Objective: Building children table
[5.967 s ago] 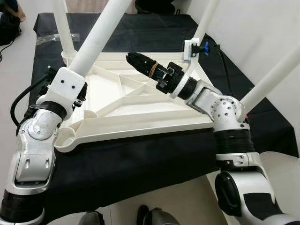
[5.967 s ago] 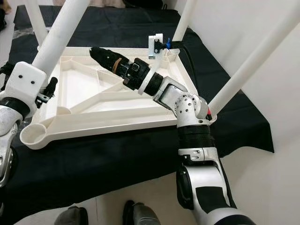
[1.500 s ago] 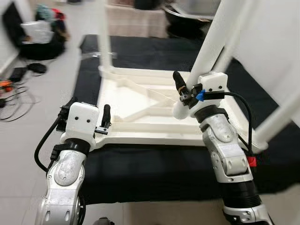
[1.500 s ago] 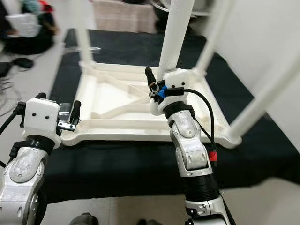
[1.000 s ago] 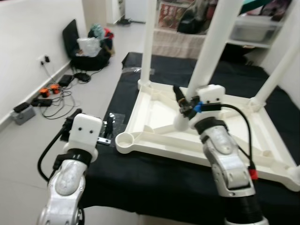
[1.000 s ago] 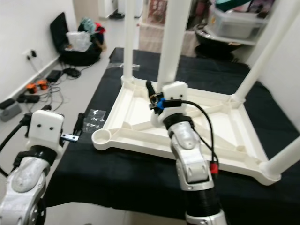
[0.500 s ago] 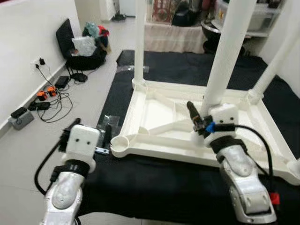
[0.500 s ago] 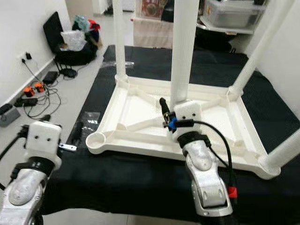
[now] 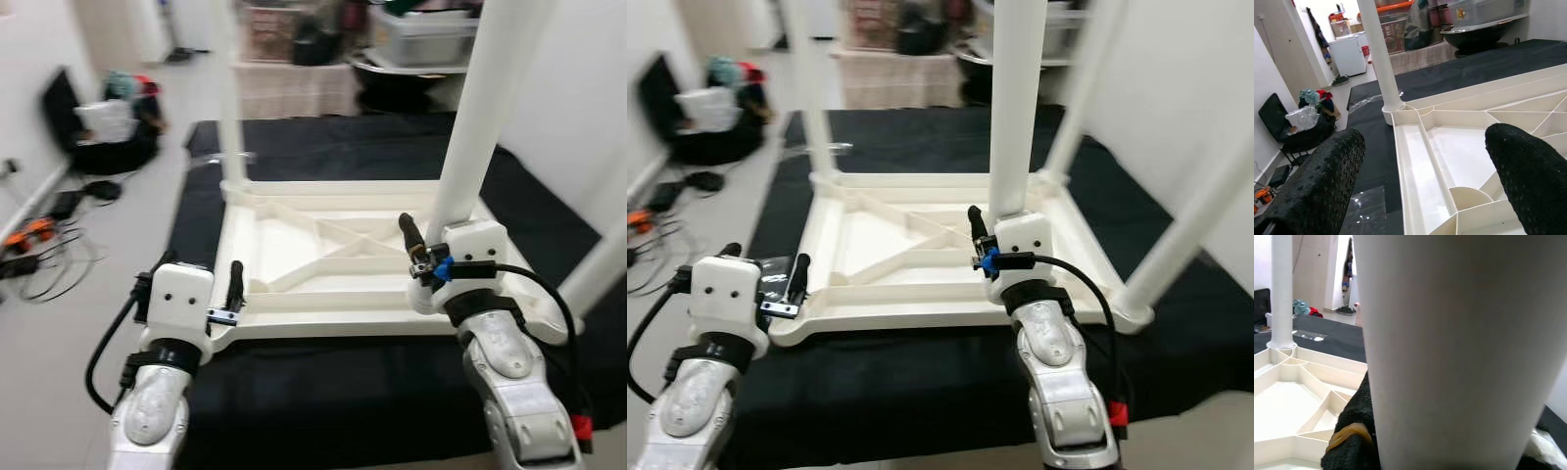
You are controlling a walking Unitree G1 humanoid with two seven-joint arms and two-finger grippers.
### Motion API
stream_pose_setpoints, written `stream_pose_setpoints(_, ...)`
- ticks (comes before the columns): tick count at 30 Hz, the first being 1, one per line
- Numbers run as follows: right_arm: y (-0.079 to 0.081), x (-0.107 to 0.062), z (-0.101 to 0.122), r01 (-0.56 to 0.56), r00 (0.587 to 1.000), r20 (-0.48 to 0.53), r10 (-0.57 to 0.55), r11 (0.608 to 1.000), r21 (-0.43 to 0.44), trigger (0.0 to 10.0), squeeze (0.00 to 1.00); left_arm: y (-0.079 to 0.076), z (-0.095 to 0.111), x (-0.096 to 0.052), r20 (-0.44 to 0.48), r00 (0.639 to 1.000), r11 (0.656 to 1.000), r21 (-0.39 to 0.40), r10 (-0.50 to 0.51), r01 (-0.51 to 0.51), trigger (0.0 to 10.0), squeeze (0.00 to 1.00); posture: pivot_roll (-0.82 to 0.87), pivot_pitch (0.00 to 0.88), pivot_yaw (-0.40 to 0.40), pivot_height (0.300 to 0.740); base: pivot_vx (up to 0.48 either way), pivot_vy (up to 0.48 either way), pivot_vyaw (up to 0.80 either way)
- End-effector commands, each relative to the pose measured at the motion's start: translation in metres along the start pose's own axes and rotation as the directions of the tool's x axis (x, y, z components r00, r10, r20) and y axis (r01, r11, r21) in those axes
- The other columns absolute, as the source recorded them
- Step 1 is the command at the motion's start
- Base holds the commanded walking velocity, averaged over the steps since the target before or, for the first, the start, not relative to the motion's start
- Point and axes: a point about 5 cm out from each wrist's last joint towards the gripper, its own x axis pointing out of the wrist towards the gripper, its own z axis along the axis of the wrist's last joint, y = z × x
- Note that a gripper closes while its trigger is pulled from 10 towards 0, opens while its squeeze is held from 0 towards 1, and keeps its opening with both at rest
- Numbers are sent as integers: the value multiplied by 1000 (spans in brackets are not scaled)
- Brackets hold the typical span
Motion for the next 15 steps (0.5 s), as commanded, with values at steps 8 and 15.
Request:
stream_pose_setpoints(8, 12, 10, 13, -40, 998, 54, 39, 999, 6, 10000, 0, 2, -4, -2, -30, 999, 1000, -10, 20, -20, 10000, 0, 5, 34, -71, 740, 0, 0, 0)
stream_pose_setpoints(15, 12, 14, 13, -26, 999, 48, 25, 999, 19, 10000, 0, 4, -3, -1, -37, 999, 999, -34, 38, -39, 10000, 0, 16, 52, -70, 740, 0, 0, 0)
